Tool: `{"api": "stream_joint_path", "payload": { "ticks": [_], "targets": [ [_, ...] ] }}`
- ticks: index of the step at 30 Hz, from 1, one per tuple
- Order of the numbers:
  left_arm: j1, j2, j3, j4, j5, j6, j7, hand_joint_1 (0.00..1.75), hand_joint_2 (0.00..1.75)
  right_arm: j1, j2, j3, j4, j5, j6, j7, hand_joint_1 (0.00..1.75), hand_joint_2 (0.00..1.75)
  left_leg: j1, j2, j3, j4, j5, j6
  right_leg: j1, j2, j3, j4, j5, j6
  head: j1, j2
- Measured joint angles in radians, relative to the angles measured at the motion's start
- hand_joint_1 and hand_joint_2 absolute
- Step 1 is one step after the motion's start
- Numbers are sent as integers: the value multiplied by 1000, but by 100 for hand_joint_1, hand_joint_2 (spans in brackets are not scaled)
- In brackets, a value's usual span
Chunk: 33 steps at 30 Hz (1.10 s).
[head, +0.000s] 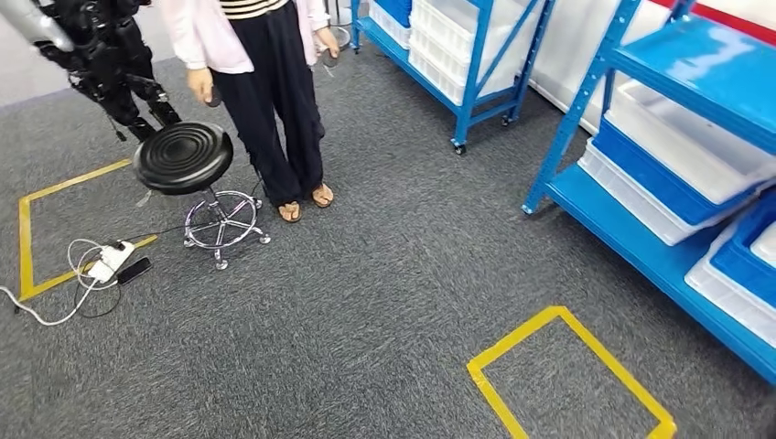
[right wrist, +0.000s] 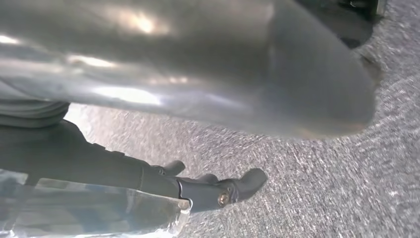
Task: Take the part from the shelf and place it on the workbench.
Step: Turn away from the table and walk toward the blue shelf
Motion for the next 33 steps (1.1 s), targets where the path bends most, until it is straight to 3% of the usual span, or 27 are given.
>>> {"api": "stream_joint_path", "payload": {
  "ticks": [1,3,5,6,7,8,9,10,12,14,16,18,19,21,23,24,26,27,29,30,32,33],
  "targets": [
    [-2,0,-1,0,0,0,0,0,0,2,-1,-4,0,-3,-1,-4,0,0,3,8,4,-1,-2,-6,-1,11,0,-1,1,-9,0,0],
    [-5,1,-1,0,1,0,-1,0,0,7,-4,-13,1,-9,-2,-11,0,0,10,-20,0,22,-24,-17,-6,33,2,-5,5,-24,-2,0],
    [-4,2,-1,0,4,2,-3,0,0,8,-3,-21,1,-14,-2,-15,0,0,15,-77,-41,120,-85,-23,-10,54,5,-7,9,-38,-5,0],
    [-3,2,-1,0,6,3,-4,0,0,7,-3,-23,1,-15,-2,-15,0,0,15,-95,-74,190,-120,-23,-9,66,5,-7,9,-43,-6,0],
    [-1,2,-1,0,8,3,-4,0,0,7,-2,-25,1,-16,-2,-15,0,0,15,-102,-105,250,-142,-23,-6,79,5,-6,9,-44,-6,0],
    [1,2,-1,1,10,4,-4,0,0,8,-2,-27,1,-17,-2,-16,0,0,15,-105,-124,283,-144,-22,-4,93,6,-6,9,-44,-6,0],
    [1,3,0,1,12,4,-4,0,0,9,-2,-29,1,-17,-2,-16,0,0,15,-107,-126,278,-126,-20,-3,107,7,-5,9,-44,-6,0],
    [1,3,0,1,15,4,-5,0,0,9,-2,-31,1,-17,-3,-16,0,0,15,-110,-110,236,-91,-17,-2,121,9,-5,9,-44,-6,0],
    [1,4,0,1,21,4,-7,0,0,8,-1,-33,1,-16,-4,-17,0,0,17,-146,-51,100,-21,-11,0,146,10,-3,9,-42,-7,0],
    [0,4,0,1,27,4,-8,0,0,7,0,-33,1,-15,-4,-17,0,0,16,-173,-19,23,4,-7,3,165,5,-1,11,-35,-6,0],
    [0,2,1,1,31,5,-9,0,0,7,0,-34,2,-14,-4,-17,0,0,10,-161,-17,15,6,1,4,182,-6,-4,15,-22,-5,0],
    [-1,1,3,1,35,7,-11,0,0,8,-1,-38,2,-14,-4,-17,0,0,8,-140,-15,6,14,16,3,160,-22,16,4,-14,-4,0],
    [-1,1,4,1,37,8,-12,0,0,7,0,-39,2,-15,-4,-16,0,0,10,-128,-15,2,18,23,3,135,-40,51,-16,-15,-2,0],
    [1,2,5,1,41,9,-13,0,0,4,0,-41,2,-15,-4,-15,0,0,8,-102,-16,0,20,30,4,88,-102,176,-77,-22,1,0],
    [2,2,5,1,43,10,-14,0,0,4,0,-41,3,-16,-4,-15,0,0,6,-74,-18,0,19,31,2,77,-153,283,-115,-17,2,0],
    [2,2,6,1,43,10,-14,0,0,5,0,-42,3,-16,-4,-15,0,0,6,-61,-19,0,18,31,1,74,-150,283,-110,-10,2,0],
    [1,1,6,1,43,10,-14,0,0,6,-1,-43,3,-16,-5,-15,0,0,6,-38,-16,0,16,27,0,51,-86,171,-65,7,2,0],
    [1,0,6,1,43,10,-14,0,0,5,-1,-44,3,-16,-6,-15,0,0,3,-28,-14,1,13,23,1,26,-44,96,-40,10,3,0],
    [2,0,7,1,43,10,-15,0,0,1,-1,-45,3,-17,-7,-15,0,0,-2,-10,-8,3,7,13,5,-9,3,8,-9,2,1,0],
    [1,-1,7,1,43,10,-15,0,0,0,0,-45,3,-17,-8,-15,0,0,-4,0,-4,3,4,7,8,-11,5,-2,-3,-5,0,0],
    [-2,-2,7,1,43,11,-15,0,0,1,0,-46,3,-17,-8,-15,0,0,0,12,4,2,-1,-5,5,12,3,-4,2,-20,-1,0],
    [-4,-2,7,1,43,11,-16,0,0,1,0,-46,3,-17,-9,-15,0,0,4,-3,2,13,-12,-12,1,24,5,-6,5,-27,-1,0]
  ]
}}
